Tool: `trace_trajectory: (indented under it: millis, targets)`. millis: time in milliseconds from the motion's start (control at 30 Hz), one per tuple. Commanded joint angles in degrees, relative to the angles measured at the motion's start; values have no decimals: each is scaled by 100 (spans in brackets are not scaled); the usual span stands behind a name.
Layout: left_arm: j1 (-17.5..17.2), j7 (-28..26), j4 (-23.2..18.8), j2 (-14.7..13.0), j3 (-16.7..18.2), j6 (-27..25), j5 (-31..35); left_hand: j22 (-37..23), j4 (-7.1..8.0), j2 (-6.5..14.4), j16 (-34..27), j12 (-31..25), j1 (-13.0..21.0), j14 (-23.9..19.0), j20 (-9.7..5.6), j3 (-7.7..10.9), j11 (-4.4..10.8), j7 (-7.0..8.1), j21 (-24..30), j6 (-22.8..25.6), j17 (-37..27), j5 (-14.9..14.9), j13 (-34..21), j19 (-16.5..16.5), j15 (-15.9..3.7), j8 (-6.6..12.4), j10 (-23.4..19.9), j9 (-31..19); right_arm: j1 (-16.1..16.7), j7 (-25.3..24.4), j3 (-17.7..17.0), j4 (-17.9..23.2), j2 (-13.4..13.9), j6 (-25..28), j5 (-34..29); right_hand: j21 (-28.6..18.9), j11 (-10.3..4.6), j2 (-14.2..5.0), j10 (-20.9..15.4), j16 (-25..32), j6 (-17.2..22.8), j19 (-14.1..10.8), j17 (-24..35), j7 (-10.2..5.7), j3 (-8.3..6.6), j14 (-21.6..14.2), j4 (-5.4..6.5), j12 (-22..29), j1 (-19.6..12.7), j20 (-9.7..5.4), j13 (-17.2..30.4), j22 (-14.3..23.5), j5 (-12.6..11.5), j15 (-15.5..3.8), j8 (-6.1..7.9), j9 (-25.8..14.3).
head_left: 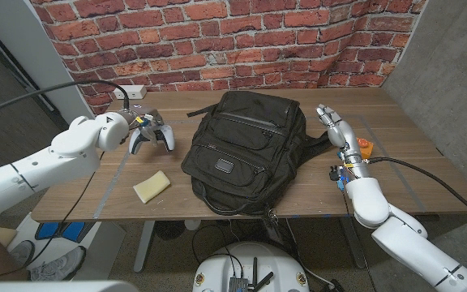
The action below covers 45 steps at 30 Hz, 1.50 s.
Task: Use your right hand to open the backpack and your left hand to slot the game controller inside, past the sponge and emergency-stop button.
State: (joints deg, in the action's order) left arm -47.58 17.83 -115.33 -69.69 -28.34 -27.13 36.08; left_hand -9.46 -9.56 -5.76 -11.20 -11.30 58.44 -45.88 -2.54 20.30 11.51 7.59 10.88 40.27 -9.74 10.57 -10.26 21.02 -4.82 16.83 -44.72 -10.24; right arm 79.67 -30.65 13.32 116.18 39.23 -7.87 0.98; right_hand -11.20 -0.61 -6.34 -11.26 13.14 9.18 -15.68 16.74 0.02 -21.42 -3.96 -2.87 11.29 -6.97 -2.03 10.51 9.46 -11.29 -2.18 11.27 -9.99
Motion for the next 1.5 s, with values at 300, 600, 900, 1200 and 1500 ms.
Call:
trace_trajectory:
  millis: [300,600,900,1200,1500]
  targets:
    - [96,96,152,124,-43,148,100,-11,22,522,22,-9,282,-112,-896,4,41,48,-15,662,-24,34,-32,49,-881,-32,-96,-37,529,-259,-7,578,45,410,-1232,-29,-11,21,-62,58,75,-127,-21,-34,-41,-145,-141,47,-167,-12,32,15,37,-54,26,-33]
    - [-5,78,110,79,7,43,75,-11,21,536,27,-3,286,-121,-895,2,41,50,-16,672,-24,35,-32,50,-881,-49,-103,-38,713,-365,29,791,46,597,-1756,-21,-59,22,-77,68,56,-150,-39,-73,-64,-195,-215,41,-235,-24,35,16,48,-80,8,-36]
    - [19,104,164,65,-13,83,71,-11,24,574,27,-2,295,-145,-894,9,39,41,-18,715,-26,37,-33,50,-883,-59,-129,-40,703,-568,273,788,-19,624,-2369,-25,-83,49,-124,115,90,-220,-69,-91,-96,-359,-335,43,-346,-17,36,15,66,-83,13,-37]
    - [49,64,241,72,-12,158,57,-11,22,589,28,-2,299,-164,-894,8,37,28,-20,737,-27,36,-33,47,-883,-74,-154,-40,773,-600,507,878,16,685,-2814,-30,-105,72,-199,140,171,-290,-94,-107,-122,-462,-439,55,-446,-44,37,14,82,-123,33,-39]
    - [72,10,351,89,-11,217,26,-11,16,597,31,2,308,-177,-895,7,38,41,-22,748,-27,37,-33,44,-884,-94,-170,-40,930,-542,609,1108,131,925,-3221,-27,-126,89,-244,142,172,-325,-110,-140,-139,-495,-506,59,-515,-64,38,14,92,-141,23,-40]
